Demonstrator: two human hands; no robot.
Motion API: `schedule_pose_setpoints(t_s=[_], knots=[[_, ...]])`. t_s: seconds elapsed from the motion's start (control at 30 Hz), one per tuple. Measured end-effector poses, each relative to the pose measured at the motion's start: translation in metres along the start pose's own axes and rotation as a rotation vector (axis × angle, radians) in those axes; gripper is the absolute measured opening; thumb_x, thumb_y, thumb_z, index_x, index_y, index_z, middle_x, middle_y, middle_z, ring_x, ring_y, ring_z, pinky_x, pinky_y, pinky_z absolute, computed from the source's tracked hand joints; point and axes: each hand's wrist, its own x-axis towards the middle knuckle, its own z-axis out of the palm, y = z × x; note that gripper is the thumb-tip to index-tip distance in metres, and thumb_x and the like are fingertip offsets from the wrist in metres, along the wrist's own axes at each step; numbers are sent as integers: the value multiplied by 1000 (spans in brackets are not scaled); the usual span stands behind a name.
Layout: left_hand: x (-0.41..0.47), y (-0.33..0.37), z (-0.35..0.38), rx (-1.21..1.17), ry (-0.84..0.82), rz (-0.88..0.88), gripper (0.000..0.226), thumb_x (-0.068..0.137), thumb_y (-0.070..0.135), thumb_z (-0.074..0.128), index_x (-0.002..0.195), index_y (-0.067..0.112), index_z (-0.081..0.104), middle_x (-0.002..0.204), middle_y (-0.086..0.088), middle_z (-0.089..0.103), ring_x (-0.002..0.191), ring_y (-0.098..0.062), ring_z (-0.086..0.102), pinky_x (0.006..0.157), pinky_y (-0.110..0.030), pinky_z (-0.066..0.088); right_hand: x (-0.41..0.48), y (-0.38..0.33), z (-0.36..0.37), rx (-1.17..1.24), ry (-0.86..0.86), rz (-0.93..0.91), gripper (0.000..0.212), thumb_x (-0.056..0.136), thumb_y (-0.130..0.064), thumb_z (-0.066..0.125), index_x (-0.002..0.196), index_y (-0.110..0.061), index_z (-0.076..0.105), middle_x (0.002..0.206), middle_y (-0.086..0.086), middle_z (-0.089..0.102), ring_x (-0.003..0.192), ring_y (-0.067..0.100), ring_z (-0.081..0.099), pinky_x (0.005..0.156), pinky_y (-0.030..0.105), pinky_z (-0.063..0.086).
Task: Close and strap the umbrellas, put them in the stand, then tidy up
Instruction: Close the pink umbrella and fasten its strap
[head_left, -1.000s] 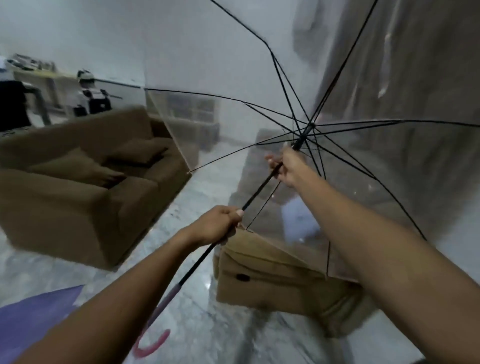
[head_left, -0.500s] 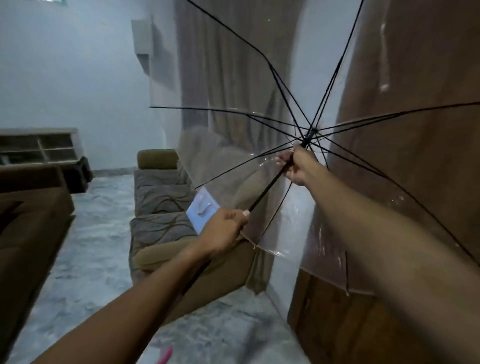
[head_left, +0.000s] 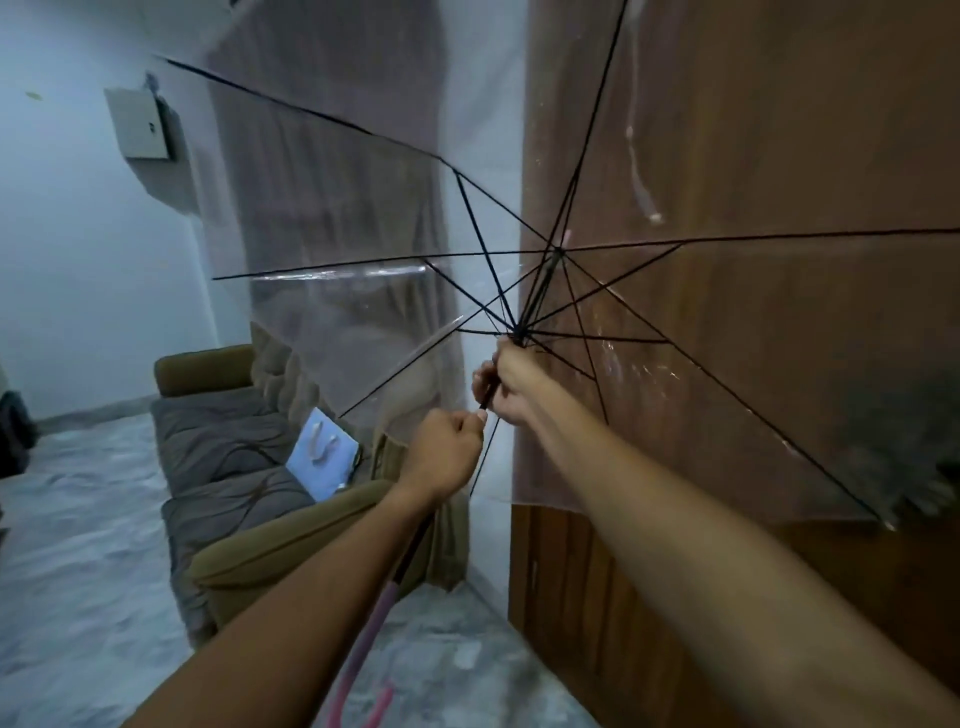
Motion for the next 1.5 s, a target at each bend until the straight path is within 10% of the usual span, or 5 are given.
schedule_pose_setpoints(t_s=[0.33, 0.43, 0.6, 0.8, 1.5], knots=[[-55, -5, -72, -227, -296, -131, 40, 97, 42, 55, 74, 17, 75, 56, -9, 61, 52, -22, 54, 52, -28, 41, -28, -15, 37, 10, 201, -211, 23, 108, -22, 26, 94, -24, 45, 57, -5, 14, 28, 4, 13, 33, 9, 13], [-91, -21, -115, -373, -499, -214, 54, 103, 40, 47, 70, 5, 72, 53, -15, 54, 42, -24, 51, 43, -24, 42, -33, -42, 53, -40, 180, -305, 27, 109, -21, 25, 98, -26, 49, 66, -3, 13, 27, 3, 13, 32, 9, 11], [-103, -22, -140, -517, -310, -232, 64, 103, 44, 39, 45, 17, 50, 38, -2, 36, 32, -12, 29, 38, -18, 20, -53, -53, 92, -64, 240, -356, 42, 107, -14, 24, 143, -12, 46, 66, -3, 17, 39, 6, 15, 36, 12, 11], [-103, -23, -151, -591, -394, -197, 61, 102, 43, 42, 45, 23, 46, 42, -1, 35, 39, -16, 27, 45, -26, 17, -85, -61, 104, -19, 206, -396, 36, 108, -17, 27, 73, -22, 36, 54, -5, 24, 28, 4, 18, 33, 13, 11], [-105, -5, -190, -514, -607, -127, 41, 104, 38, 41, 81, 10, 59, 45, -2, 41, 33, -14, 34, 42, -21, 28, -131, 11, 111, 171, 289, -446, 35, 95, -1, 22, 70, -26, 23, 39, -11, 15, 28, 4, 10, 28, 12, 10]])
